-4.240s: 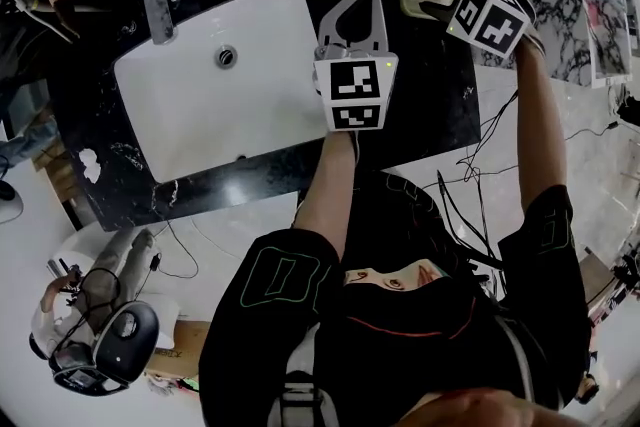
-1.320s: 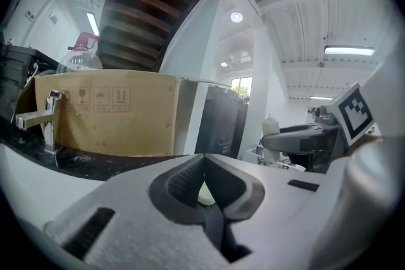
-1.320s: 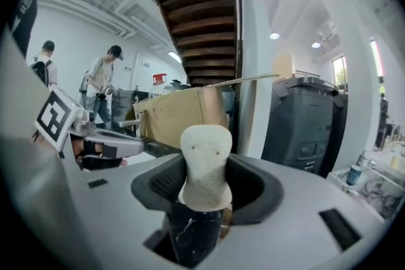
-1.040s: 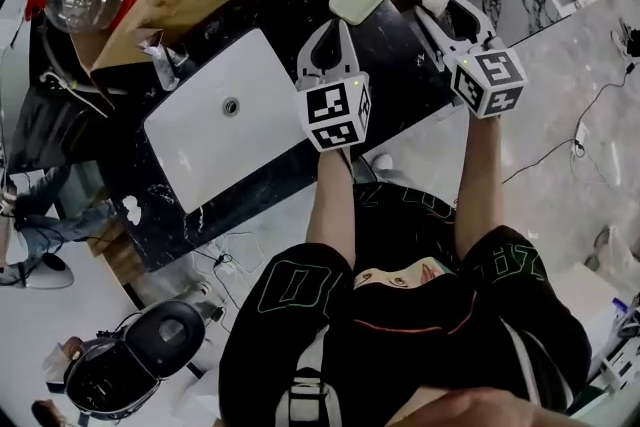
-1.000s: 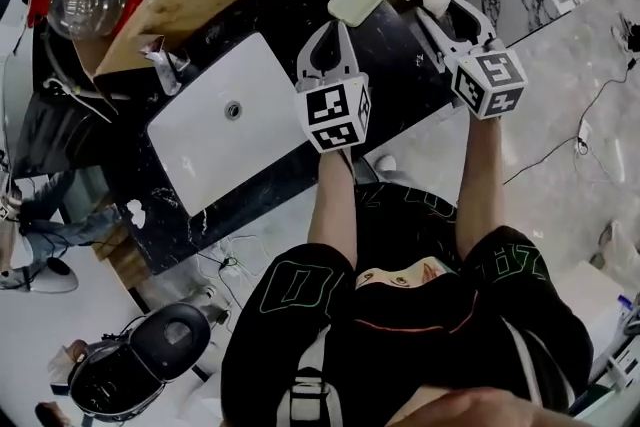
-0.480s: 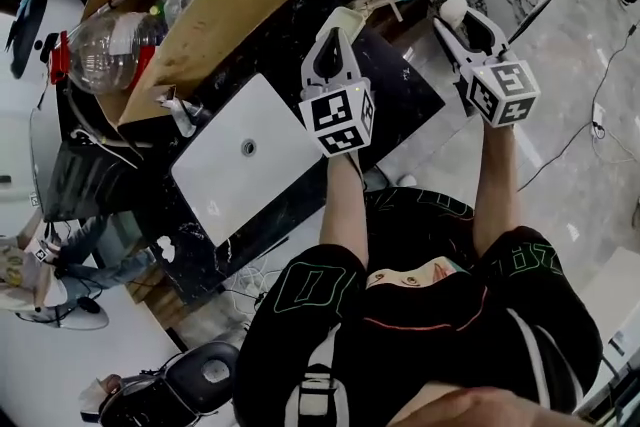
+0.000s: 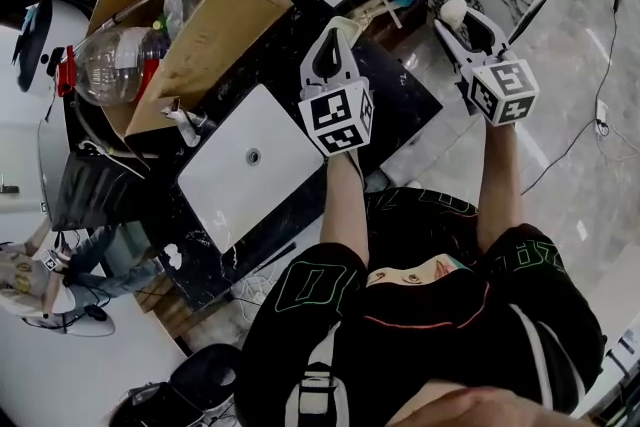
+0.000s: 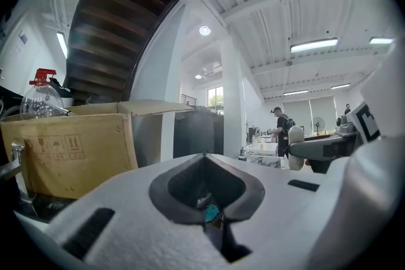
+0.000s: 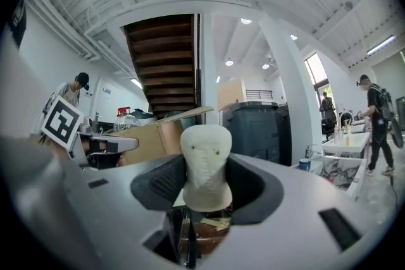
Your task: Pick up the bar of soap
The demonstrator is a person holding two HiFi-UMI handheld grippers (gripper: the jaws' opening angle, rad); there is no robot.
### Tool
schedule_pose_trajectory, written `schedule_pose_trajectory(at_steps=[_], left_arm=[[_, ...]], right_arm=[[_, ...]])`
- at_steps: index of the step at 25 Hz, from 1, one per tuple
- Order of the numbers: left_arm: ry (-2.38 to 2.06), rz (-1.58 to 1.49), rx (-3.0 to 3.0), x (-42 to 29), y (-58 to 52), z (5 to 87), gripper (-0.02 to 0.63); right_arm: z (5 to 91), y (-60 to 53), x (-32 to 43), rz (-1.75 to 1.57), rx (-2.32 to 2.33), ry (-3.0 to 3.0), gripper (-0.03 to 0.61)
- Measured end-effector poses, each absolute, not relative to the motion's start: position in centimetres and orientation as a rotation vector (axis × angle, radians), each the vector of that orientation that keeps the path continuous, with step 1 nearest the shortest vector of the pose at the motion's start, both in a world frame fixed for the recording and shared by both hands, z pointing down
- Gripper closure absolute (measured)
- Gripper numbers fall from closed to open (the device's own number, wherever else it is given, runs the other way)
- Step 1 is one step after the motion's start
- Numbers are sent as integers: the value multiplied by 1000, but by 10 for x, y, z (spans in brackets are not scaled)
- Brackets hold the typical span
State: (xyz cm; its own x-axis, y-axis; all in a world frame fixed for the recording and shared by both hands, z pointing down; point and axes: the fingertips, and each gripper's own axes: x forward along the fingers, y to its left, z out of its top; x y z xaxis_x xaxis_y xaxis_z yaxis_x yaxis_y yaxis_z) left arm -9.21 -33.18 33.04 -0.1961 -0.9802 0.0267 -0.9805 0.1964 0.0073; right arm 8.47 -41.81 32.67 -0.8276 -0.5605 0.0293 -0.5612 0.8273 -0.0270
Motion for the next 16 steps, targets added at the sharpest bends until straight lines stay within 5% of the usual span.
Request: schedule_pose_trajectory(at_steps=[16], left_arm=[[-2413,31,1987,-90,-337,331,606]], right_arm=[[325,-423,89,21,922,-2996,373]])
